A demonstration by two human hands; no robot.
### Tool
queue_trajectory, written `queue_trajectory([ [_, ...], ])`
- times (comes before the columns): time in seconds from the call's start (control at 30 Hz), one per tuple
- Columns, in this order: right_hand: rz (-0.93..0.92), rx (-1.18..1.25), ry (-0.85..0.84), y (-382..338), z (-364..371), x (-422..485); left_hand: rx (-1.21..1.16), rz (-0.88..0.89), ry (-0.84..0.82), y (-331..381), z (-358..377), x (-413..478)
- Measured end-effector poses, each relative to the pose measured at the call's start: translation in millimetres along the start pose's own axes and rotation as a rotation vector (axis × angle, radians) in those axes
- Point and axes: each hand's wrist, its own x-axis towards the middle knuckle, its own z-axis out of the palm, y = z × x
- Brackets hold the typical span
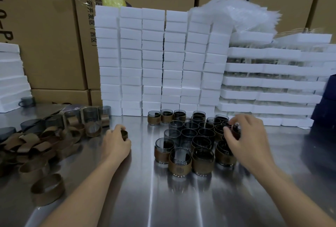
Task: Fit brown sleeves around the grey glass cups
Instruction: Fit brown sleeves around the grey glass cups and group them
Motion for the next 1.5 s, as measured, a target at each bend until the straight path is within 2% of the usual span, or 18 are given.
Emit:
queue_trajectory([
  [0.1, -0.142, -0.015, -0.103, -24.2, 11.3, -9.2, -0.035, 0.012, -0.037, 1.2, -2.4, -2.7],
  [0.27, -0.131, -0.059, -0.362, -31.9, 21.8, -21.9, -0.152, 0.065, -0.141, 4.5, -6.6, -6.3],
  [0.4, -0.079, 0.039, -0.348, -39.7, 23.0, -18.6, -0.066, 0.070, -0.138, 5.6, -6.8, -6.9],
  [0.53, -0.196, -0.008, -0.349, -66.1, 43.3, 10.7, -0.027, 0.102, -0.133, 7.7, -6.2, -9.5],
  [0.63, -0.248, -0.151, -0.549, -84.5, 62.8, 37.5, -0.041, 0.127, -0.115, 10.5, -6.6, -11.5],
  [0.73, -0.191, -0.171, -0.710, -93.5, 78.2, 48.1, -0.098, 0.206, -0.021, 16.0, -8.9, -15.5],
  [0.83, -0.160, -0.078, -0.618, -93.8, 88.3, 44.2, -0.206, 0.277, 0.059, 29.2, -8.7, -17.2],
  [0.93, -0.171, -0.047, -0.561, -92.2, 88.8, 41.4, -0.368, 0.308, 0.030, 52.0, -7.5, -18.6],
  [1.03, -0.204, 0.007, -0.475, -94.7, 77.9, 47.6, -0.465, 0.339, -0.048, 74.8, -7.4, -19.0],
  [1.13, -0.236, 0.145, -0.409, -102.2, 57.3, 58.7, -0.502, 0.357, -0.233, 96.9, -11.9, -19.5],
  [1.2, -0.262, 0.255, -0.394, -107.4, 41.4, 65.4, -0.545, 0.389, -0.284, 113.4, -19.3, -19.7],
  [1.33, -0.258, 0.466, -0.292, -117.1, 9.5, 75.7, -0.603, 0.497, -0.146, 154.4, -48.4, -17.0],
  [1.5, -0.240, 0.770, -0.187, -121.3, -24.7, 84.8, -0.641, 0.671, -0.087, 188.2, -93.3, -17.2],
])
